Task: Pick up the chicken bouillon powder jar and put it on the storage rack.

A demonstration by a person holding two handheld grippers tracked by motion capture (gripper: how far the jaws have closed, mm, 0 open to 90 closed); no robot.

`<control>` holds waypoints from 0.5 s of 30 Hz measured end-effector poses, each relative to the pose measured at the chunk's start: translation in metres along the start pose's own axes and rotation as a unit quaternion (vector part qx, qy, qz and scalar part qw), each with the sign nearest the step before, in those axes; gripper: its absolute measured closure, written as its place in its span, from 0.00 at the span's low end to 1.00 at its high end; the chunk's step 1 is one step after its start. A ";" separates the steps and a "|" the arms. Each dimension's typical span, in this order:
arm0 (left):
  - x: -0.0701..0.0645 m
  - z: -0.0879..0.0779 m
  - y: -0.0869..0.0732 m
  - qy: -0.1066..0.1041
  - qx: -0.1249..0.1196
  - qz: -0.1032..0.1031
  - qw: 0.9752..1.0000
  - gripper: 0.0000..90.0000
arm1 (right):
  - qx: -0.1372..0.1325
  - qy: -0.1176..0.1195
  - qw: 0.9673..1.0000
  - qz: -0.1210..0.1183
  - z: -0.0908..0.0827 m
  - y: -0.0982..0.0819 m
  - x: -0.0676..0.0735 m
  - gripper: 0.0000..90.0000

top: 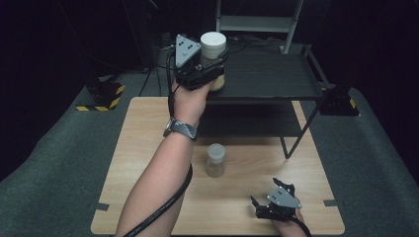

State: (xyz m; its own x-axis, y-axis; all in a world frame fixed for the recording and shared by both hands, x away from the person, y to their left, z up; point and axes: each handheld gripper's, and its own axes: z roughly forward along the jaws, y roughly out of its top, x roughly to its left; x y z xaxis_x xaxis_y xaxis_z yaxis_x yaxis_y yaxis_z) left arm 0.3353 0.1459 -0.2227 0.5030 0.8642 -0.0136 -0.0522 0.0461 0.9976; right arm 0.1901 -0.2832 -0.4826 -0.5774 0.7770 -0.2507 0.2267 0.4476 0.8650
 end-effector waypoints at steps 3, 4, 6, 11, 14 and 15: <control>0.000 0.001 -0.002 0.000 -0.001 -0.001 1.000 0.38 | 0.000 0.000 1.000 0.001 0.000 0.000 0.000 0.00; 0.000 0.001 -0.002 0.000 0.000 -0.001 1.000 0.38 | -0.001 0.000 1.000 0.001 0.000 0.000 0.000 0.00; 0.000 0.001 -0.004 0.000 -0.003 0.000 1.000 0.38 | -0.001 0.000 1.000 0.001 0.000 0.000 0.000 0.00; 0.001 0.001 -0.004 -0.002 -0.004 -0.001 1.000 0.38 | -0.001 0.000 1.000 0.001 0.000 0.000 0.000 0.00; 0.001 0.000 -0.005 -0.002 -0.005 0.001 1.000 0.38 | -0.001 0.000 1.000 -0.001 0.000 0.000 0.000 0.00; 0.001 0.000 -0.006 -0.002 -0.006 0.001 1.000 0.38 | -0.001 -0.001 1.000 -0.001 0.000 0.000 0.000 0.00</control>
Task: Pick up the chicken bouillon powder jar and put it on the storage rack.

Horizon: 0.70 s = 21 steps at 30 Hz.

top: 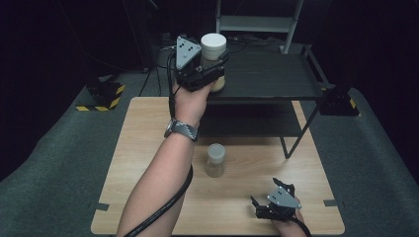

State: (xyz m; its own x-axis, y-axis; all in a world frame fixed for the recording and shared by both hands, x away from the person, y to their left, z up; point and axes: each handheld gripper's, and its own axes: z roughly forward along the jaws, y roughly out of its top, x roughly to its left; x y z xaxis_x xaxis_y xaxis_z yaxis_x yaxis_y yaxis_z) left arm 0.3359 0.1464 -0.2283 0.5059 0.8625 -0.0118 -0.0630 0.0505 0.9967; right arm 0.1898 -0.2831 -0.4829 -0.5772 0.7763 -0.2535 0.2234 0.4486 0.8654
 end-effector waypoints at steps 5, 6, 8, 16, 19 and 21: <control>0.000 0.000 0.000 0.001 0.000 0.002 1.000 0.37 | 0.000 0.000 1.000 0.001 0.000 0.000 0.000 0.00; 0.000 0.000 0.000 0.001 0.000 0.003 1.000 0.37 | 0.000 0.000 1.000 0.001 0.000 0.000 0.000 0.00; 0.000 0.000 0.000 0.001 0.001 0.004 1.000 0.37 | 0.000 0.000 1.000 0.001 0.000 0.000 0.000 0.00; -0.005 0.002 0.003 0.011 0.007 -0.004 1.000 0.29 | 0.000 0.000 1.000 0.002 0.000 0.000 0.000 0.00; -0.010 0.002 0.004 0.020 0.011 0.001 1.000 0.21 | 0.000 0.001 1.000 0.002 0.000 0.000 -0.001 0.00; -0.013 0.001 0.005 0.027 0.011 0.000 1.000 0.15 | 0.000 0.001 1.000 0.002 0.000 0.000 -0.001 0.00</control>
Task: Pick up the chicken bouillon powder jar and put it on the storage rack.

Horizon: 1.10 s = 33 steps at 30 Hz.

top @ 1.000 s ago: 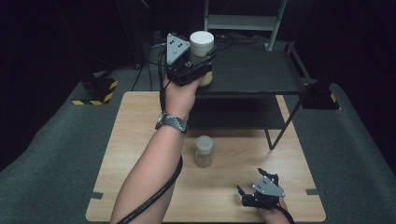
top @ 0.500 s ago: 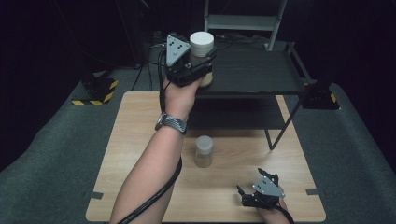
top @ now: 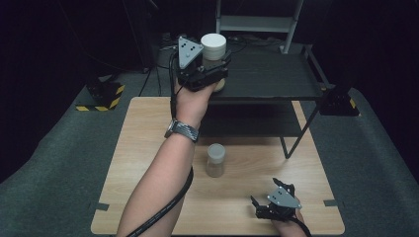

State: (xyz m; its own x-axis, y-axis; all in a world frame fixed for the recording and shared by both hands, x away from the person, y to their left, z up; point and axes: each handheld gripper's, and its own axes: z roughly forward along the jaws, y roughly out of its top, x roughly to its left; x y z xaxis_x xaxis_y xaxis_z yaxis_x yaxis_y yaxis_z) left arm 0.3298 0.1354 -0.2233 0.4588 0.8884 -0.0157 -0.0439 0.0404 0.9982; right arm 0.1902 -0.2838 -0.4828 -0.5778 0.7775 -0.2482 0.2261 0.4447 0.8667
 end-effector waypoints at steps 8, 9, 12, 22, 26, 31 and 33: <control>0.000 -0.012 0.000 -0.007 -0.003 -0.002 1.000 0.00 | 0.002 0.001 1.000 -0.003 0.000 0.001 0.000 0.00; -0.001 -0.014 0.001 -0.009 -0.002 0.002 1.000 0.00 | 0.002 0.001 1.000 -0.003 0.000 0.001 0.000 0.00; -0.002 -0.021 0.001 -0.010 0.000 0.003 1.000 0.00 | 0.003 0.000 1.000 -0.005 0.000 0.001 0.001 0.00; 0.000 -0.049 -0.001 -0.019 -0.003 0.010 1.000 0.00 | 0.003 -0.002 1.000 -0.011 0.001 0.001 0.003 0.00; 0.000 -0.061 -0.003 -0.020 -0.007 0.010 1.000 0.00 | 0.003 -0.003 1.000 -0.013 0.001 0.001 0.004 0.00; -0.001 -0.073 -0.006 -0.021 -0.005 0.013 1.000 0.00 | 0.003 -0.003 1.000 -0.013 0.001 0.001 0.004 0.00; -0.001 -0.077 -0.007 -0.022 -0.005 0.017 1.000 0.00 | 0.004 -0.003 1.000 -0.013 0.001 0.002 0.004 0.00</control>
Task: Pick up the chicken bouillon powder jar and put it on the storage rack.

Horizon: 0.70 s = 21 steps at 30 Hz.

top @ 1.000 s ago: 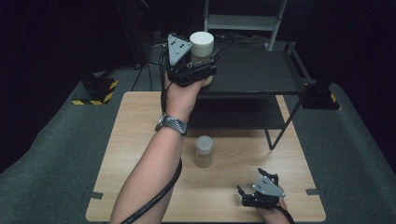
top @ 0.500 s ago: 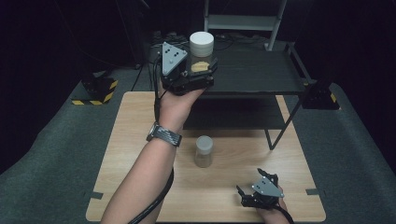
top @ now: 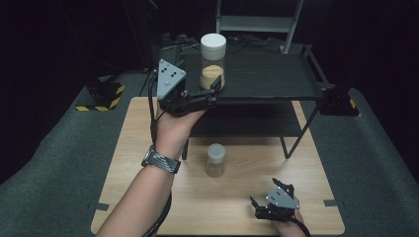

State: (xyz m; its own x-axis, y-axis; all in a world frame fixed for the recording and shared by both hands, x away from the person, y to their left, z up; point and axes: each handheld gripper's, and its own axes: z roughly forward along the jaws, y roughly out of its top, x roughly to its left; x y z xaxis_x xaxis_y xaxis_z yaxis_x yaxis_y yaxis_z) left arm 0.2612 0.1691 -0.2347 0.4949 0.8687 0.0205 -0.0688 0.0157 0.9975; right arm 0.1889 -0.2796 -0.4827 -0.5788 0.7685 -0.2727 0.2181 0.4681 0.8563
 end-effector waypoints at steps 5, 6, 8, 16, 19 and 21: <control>-0.003 -0.011 -0.004 0.000 0.006 0.004 1.000 0.00 | 0.001 0.000 1.000 -0.001 0.000 0.000 0.000 0.00; -0.004 -0.013 -0.006 0.000 0.007 0.005 1.000 0.00 | 0.001 0.000 1.000 -0.002 0.000 0.000 0.001 0.00; -0.005 -0.016 -0.008 0.001 0.011 0.008 1.000 0.00 | 0.001 0.000 1.000 -0.002 0.000 0.000 0.001 0.00; -0.005 -0.031 -0.025 -0.008 0.024 0.001 1.000 0.00 | 0.001 -0.001 1.000 -0.005 0.000 0.001 0.001 0.00; -0.006 -0.036 -0.032 -0.011 0.027 0.002 1.000 0.00 | 0.002 -0.001 1.000 -0.006 0.000 0.001 0.001 0.00; -0.006 -0.040 -0.037 -0.012 0.027 0.005 1.000 0.00 | 0.002 -0.001 1.000 -0.006 0.000 0.001 0.001 0.00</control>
State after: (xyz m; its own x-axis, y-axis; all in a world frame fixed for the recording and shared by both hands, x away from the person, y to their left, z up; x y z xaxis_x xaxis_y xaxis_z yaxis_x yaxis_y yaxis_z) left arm 0.2265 0.1828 -0.2747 0.5151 0.8566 0.0313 -0.0267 -0.0204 0.9994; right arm 0.1886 -0.2782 -0.4825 -0.5801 0.7633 -0.2842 0.2140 0.4796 0.8510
